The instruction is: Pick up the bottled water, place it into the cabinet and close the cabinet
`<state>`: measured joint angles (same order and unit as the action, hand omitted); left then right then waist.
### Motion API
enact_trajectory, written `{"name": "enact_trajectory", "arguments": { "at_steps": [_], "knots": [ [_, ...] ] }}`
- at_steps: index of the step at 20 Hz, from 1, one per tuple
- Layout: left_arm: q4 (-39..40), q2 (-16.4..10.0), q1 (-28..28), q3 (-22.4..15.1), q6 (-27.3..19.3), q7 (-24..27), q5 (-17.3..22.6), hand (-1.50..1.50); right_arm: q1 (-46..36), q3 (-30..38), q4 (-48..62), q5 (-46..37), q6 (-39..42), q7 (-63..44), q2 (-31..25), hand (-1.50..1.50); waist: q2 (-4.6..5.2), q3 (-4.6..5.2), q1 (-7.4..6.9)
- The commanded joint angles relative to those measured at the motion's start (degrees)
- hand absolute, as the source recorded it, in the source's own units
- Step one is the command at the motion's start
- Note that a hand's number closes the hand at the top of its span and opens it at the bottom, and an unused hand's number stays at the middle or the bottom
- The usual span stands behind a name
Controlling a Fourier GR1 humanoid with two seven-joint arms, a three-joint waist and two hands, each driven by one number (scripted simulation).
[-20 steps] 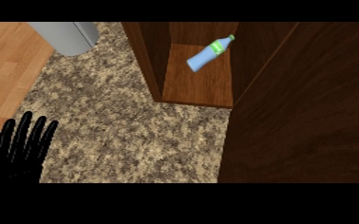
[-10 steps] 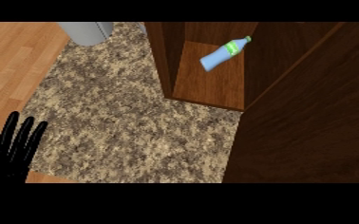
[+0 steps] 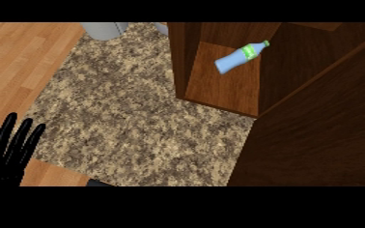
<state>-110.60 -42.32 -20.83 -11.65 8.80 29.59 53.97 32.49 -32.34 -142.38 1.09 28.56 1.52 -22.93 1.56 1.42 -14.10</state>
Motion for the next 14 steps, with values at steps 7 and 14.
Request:
{"name": "enact_trajectory", "arguments": {
  "at_steps": [7,14],
  "knots": [
    [1.1,-1.1,1.0,1.5,1.4,-0.5,1.0,-1.50,-12.4,-7.5,-0.2,-1.5,3.2,-9.6,-0.8,1.50,0.37,0.28,-0.43],
    [2.0,-2.0,1.0,2.7,2.5,-0.7,1.8,-1.50,-17.9,-7.8,1.5,-0.5,3.4,-12.7,0.1,1.50,0.28,0.35,-0.67]
  ]
}}
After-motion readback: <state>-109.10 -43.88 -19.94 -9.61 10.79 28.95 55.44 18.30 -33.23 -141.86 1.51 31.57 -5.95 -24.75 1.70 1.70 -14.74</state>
